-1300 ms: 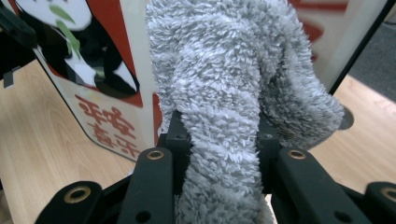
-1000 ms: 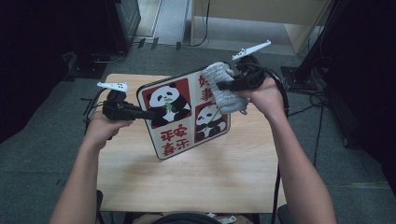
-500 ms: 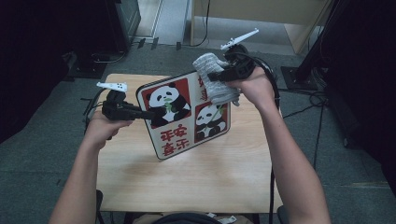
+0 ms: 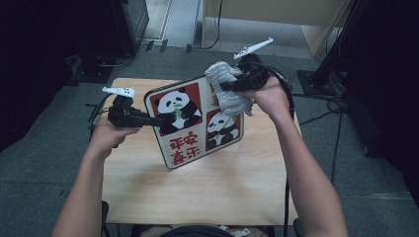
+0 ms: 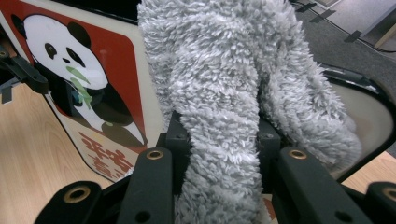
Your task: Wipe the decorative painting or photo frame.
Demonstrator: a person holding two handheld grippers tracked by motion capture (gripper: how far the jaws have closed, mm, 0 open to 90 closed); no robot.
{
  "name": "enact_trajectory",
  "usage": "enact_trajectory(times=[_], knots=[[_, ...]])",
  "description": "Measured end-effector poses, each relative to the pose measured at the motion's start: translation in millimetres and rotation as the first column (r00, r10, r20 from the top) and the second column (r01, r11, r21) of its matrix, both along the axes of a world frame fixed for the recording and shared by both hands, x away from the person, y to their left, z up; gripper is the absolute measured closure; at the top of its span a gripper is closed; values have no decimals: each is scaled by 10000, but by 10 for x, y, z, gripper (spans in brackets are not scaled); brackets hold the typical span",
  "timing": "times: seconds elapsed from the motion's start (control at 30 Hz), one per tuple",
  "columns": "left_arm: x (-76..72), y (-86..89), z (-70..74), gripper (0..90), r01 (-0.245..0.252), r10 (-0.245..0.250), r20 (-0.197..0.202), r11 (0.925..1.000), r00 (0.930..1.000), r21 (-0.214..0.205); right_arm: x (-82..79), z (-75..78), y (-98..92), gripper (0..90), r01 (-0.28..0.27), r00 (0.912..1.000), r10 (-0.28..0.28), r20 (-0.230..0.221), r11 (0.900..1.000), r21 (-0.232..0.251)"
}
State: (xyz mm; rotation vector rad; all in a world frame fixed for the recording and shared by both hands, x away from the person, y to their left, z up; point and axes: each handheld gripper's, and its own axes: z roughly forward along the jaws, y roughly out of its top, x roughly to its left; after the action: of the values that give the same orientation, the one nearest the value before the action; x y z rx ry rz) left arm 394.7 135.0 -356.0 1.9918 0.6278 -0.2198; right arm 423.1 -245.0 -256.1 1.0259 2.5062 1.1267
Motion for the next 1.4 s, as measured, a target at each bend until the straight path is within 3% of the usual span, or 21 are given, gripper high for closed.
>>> enact_trajectory(times=[1.4], knots=[[5,15,-6,767,131,-131,43,9999,9999,16,-69,-416,-33,684,-336,9988,338,-341,9994,65]])
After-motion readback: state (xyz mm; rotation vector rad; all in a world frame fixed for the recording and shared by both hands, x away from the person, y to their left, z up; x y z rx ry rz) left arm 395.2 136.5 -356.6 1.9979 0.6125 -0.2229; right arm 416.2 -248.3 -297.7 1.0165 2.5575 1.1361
